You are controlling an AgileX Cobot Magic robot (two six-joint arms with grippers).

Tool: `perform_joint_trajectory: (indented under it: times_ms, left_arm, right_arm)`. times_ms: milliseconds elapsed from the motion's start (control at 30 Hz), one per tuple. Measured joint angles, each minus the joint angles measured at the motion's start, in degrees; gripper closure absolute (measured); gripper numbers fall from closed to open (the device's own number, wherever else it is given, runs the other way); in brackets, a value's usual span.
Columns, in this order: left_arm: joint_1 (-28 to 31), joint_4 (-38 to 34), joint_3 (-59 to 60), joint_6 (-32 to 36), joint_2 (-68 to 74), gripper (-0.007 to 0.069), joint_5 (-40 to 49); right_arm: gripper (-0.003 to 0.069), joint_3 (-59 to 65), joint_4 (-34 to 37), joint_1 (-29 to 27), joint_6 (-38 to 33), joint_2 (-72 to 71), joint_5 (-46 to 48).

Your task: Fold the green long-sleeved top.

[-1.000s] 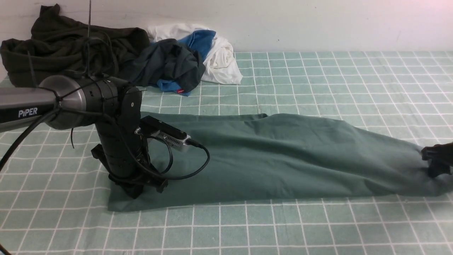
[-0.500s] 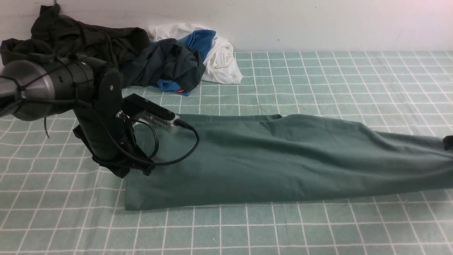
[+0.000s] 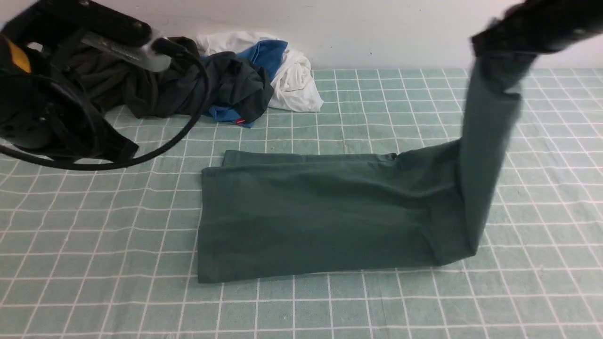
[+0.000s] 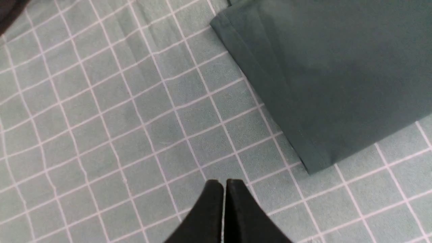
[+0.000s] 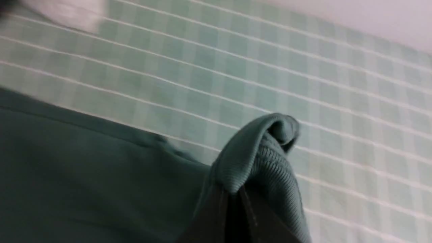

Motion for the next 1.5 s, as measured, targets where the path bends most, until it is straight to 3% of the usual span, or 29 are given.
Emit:
perform_joint_trajectory:
  times_ms: [100, 133, 267, 400, 533, 667, 767, 900, 1000, 1133, 1167, 1300, 1500]
  left_arm:
    - [0.0, 0.0, 0.0, -0.2, -5.8, 0.0628, 4.2]
    - [0.0, 0.0, 0.0, -0.2, -6.1, 0.0628, 4.2]
    - [0.0, 0.0, 0.1, -0.2, -12.6, 0.0628, 8.3]
    - [0.0, 0.0, 0.1, -0.2, -16.1, 0.0628, 10.4]
    - [0.0, 0.0, 0.1, -0.2, -19.3, 0.0628, 11.6]
    - [0.0, 1.6, 1.3, -0.2, -22.3, 0.0628, 11.7]
    - [0.0, 3.6, 5.7, -1.0, -25.6, 0.0628, 11.7]
    - [0.0, 6.4, 15.3, -5.7, -31.8, 0.0628, 10.6]
    - [0.0, 7.9, 24.3, -10.1, -38.3, 0.0628, 7.3]
    - [0.0, 8.1, 32.5, -13.6, -46.3, 0.0628, 2.8]
    - [0.0, 8.1, 35.6, -14.5, -50.1, 0.0628, 0.6]
    - [0.0, 8.1, 41.3, -15.4, -58.9, 0.0628, -4.5]
    - [0.0, 8.6, 43.3, -15.4, -65.1, 0.0628, -6.7]
  right_arm:
    - [0.0649, -5.2, 4.4, 11.2, -1.5, 6.8, -1.6]
    - [0.0649, -5.4, 4.6, 11.2, -1.5, 7.3, -1.8]
    - [0.0649, -9.0, 6.3, 20.0, -1.7, 17.5, -7.0]
    - [0.0643, -11.6, 7.8, 23.0, -1.7, 23.8, -9.4]
    - [0.0582, -15.7, 10.5, 24.9, -1.8, 28.4, -9.5]
    - [0.0393, -20.6, 11.4, 25.3, -3.4, 28.7, -7.7]
    - [0.0259, -23.9, 7.9, 25.1, -3.5, 27.5, -2.1]
    - [0.0186, -24.8, 1.9, 24.3, -3.0, 25.2, 9.1]
    - [0.0204, -24.7, -0.9, 23.8, -2.9, 23.0, 16.1]
    - [0.0279, -22.3, -1.4, 23.8, -3.4, 18.0, 19.3]
    - [0.0326, -20.3, -1.1, 23.8, -3.6, 15.2, 19.1]
    - [0.0491, -8.6, -1.0, 23.8, -3.3, 2.4, 13.0]
    - [0.0648, 10.3, -1.0, 23.8, -2.1, -15.9, 2.4]
